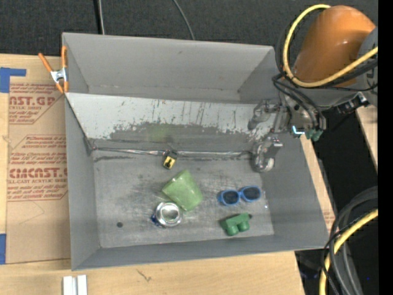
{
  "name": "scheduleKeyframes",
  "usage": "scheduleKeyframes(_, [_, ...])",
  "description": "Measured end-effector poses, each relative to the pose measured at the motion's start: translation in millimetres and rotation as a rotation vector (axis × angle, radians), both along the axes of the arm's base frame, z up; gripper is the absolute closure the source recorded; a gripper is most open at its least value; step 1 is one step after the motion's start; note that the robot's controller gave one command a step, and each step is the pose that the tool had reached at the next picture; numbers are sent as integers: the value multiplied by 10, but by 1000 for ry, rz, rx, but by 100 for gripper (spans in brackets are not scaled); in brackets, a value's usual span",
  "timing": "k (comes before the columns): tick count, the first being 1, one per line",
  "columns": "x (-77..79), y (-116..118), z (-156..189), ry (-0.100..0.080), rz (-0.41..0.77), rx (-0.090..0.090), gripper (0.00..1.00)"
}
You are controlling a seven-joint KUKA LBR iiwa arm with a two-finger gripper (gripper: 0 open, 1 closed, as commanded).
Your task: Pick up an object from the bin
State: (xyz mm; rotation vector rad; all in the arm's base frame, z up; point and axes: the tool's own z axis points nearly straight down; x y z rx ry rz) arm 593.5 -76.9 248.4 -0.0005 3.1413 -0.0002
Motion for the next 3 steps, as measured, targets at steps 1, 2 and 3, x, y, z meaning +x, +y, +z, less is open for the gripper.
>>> scheduleKeyframes(1, [-514, -622, -1230, 8, 137, 1, 0])
scheduleKeyframes(2, [-586, -198, -1763, -8, -168, -1, 0])
scheduleKeyframes(3, [-584, -195, -1748, -5, -166, -1, 100])
